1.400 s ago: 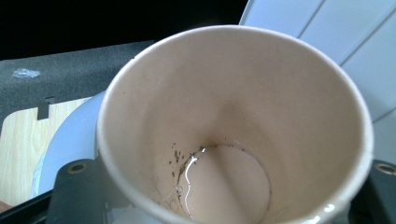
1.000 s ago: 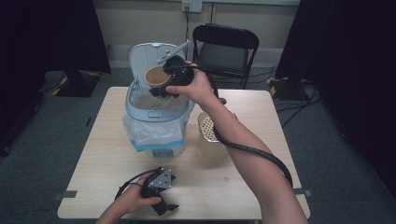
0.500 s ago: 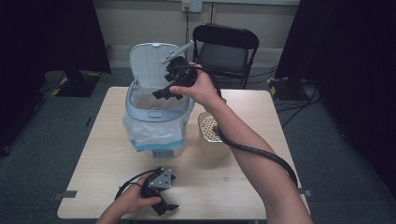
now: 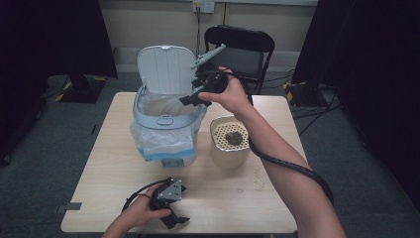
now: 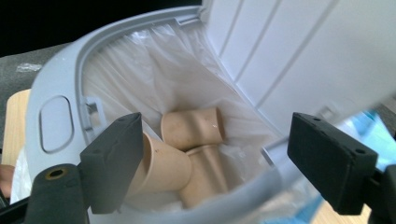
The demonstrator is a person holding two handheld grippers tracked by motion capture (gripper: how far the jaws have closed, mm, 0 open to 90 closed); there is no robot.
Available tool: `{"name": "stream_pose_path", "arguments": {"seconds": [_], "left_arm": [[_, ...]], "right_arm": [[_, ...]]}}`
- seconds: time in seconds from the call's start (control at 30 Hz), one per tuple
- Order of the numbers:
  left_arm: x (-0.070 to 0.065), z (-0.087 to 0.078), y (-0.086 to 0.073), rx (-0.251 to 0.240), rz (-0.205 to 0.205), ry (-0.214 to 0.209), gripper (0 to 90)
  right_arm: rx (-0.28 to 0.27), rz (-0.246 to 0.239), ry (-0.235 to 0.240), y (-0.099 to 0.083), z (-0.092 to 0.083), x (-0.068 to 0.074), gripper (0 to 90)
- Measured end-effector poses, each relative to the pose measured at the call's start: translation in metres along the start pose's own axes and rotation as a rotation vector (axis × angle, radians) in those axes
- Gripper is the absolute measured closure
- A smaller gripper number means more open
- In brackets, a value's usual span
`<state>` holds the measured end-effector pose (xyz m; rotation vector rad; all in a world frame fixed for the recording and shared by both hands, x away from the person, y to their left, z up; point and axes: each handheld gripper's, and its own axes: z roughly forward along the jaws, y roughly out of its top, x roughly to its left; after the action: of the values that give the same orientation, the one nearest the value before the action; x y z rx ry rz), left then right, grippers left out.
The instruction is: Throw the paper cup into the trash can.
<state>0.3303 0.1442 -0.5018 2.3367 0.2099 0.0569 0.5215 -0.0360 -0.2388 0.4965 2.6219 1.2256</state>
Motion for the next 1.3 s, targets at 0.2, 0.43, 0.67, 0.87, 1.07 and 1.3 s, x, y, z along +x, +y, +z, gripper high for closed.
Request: {"name": "stream_pose_path", "arguments": {"seconds": [0.2, 0.43, 0.67, 0.87, 1.07, 1.3], "left_arm": [[0.0, 0.0, 0.0, -0.001, 0.0, 0.0, 0.0], [0.0, 0.0, 0.0, -0.001, -0.001, 0.0, 0.0], [0.0, 0.0, 0.0, -0.001, -0.001, -0.001, 0.0], [0.001, 0.0, 0.0, -0.004, 0.006, -0.004, 0.0], [0.001, 0.0, 0.0, -0.003, 0.005, -0.004, 0.0], [0.001, 0.0, 0.0, -0.004, 0.006, -0.005, 0.0]], "right_arm": [[-0.005, 0.019, -0.021, -0.007, -0.006, -0.009, 18.2], [-0.016, 0.048, -0.041, -0.008, -0.003, -0.024, 19.1], [-0.037, 0.069, -0.047, -0.003, 0.007, -0.041, 20.5], [-0.085, 0.077, -0.019, 0.004, 0.012, -0.05, 23.3], [-0.096, 0.053, -0.004, 0.013, 0.013, -0.043, 23.0], [-0.09, 0.014, 0.016, 0.015, 0.001, -0.037, 31.3]]}}
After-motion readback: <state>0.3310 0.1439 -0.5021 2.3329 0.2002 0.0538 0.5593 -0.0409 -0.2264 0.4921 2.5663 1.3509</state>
